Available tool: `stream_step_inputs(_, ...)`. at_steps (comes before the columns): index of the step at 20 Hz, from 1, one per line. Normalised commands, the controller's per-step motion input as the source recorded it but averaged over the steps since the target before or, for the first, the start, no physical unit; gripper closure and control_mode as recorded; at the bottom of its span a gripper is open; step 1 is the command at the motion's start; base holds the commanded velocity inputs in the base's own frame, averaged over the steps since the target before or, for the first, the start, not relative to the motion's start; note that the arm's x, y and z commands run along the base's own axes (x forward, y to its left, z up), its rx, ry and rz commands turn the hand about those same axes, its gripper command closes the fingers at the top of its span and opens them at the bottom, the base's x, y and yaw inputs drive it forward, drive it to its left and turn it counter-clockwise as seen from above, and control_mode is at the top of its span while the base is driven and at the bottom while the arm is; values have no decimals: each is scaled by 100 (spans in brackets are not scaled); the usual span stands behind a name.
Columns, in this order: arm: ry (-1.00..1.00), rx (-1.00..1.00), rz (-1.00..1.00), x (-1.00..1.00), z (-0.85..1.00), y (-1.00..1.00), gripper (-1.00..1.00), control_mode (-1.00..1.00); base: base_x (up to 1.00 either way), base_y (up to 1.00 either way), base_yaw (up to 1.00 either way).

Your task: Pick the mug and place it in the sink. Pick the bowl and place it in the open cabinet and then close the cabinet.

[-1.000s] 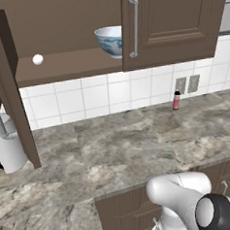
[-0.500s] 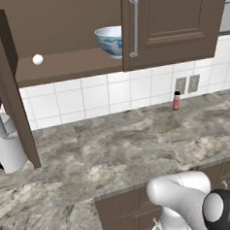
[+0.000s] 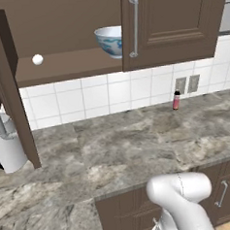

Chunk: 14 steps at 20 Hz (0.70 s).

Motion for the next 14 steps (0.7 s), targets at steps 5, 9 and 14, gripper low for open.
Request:
stream_step_inputs(5,-21,-15,8,74,-24,57,-100,-100,0,0,0)
stream_step_inputs(9,-11,-9,1,15,-11,14,-100,-100,0,0,0)
stream_step_inputs(14,-21,-19,0,0,-11,28,-100,-100,0,0,0)
